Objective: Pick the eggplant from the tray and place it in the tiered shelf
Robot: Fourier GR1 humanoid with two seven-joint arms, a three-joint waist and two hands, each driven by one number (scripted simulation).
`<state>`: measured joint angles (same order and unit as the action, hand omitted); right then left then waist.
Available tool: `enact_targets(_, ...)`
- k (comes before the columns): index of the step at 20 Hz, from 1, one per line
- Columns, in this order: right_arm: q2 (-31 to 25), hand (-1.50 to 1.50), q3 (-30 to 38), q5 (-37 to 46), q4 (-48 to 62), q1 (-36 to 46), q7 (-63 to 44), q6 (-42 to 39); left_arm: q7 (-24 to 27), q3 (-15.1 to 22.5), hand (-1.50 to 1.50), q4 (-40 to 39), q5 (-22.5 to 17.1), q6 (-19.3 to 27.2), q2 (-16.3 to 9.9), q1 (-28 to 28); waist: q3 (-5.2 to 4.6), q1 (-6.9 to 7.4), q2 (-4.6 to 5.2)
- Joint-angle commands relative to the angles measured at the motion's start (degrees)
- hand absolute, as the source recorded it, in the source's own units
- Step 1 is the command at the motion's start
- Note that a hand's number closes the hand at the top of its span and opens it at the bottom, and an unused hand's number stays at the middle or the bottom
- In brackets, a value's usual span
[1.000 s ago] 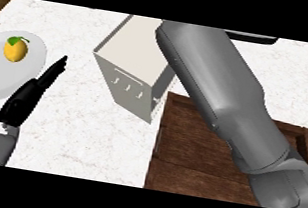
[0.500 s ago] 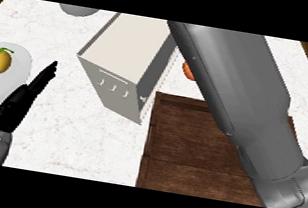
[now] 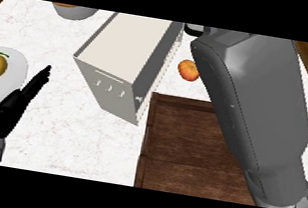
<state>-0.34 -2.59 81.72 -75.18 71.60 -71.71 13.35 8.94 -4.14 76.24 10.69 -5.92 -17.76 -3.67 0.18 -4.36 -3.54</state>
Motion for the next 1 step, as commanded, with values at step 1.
enact_targets(1,0.32,-1.5,-3.3,-0.19,-11.72,-3.88,-12.48,-5.43,0.21,-0.93,0.0,-0.59,-1.16,-1.13,-0.68,-0.48,-0.07,-0.48,0.39)
